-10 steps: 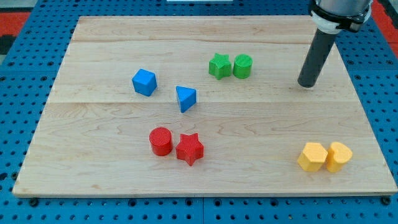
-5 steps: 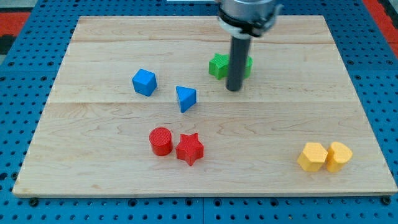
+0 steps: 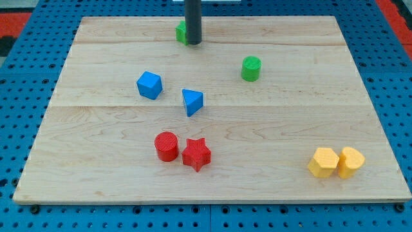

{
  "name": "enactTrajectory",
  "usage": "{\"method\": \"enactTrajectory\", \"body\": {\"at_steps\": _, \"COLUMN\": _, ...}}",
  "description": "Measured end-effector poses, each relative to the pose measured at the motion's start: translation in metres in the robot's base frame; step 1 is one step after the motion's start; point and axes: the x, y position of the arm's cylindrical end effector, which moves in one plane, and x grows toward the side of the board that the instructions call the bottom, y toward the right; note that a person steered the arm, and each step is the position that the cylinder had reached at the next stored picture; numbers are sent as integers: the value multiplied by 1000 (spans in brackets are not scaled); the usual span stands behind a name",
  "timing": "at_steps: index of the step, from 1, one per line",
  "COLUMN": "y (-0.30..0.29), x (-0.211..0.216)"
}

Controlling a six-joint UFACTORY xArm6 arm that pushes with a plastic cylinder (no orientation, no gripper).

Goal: Move the green blocks towards top center

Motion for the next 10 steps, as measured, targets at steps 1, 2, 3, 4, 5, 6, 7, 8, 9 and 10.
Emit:
{"method": "enactTrajectory", "body": {"at_steps": 1, "y": 70, "x": 3}}
{"method": "enactTrajectory", "body": {"at_steps": 2, "y": 157, "x": 59}}
{"method": "enactTrajectory", "body": {"at_steps": 3, "y": 145, "x": 119}}
{"method": "enactTrajectory", "body": {"at_steps": 4, "y": 42, "x": 86}}
{"method": "enactTrajectory", "body": {"at_steps": 5, "y": -23, "x": 40}}
{"method": "enactTrajectory", "body": {"at_steps": 6, "y": 5, "x": 79}}
{"method": "enactTrajectory", "body": {"at_steps": 7, "y": 16, "x": 96}}
{"method": "enactTrajectory", "body": {"at_steps": 8, "y": 42, "x": 47}}
{"method": "enactTrajectory", "body": {"at_steps": 9, "y": 26, "x": 3}}
{"method": "enactTrajectory", "body": {"at_steps": 10, "y": 56, "x": 3}}
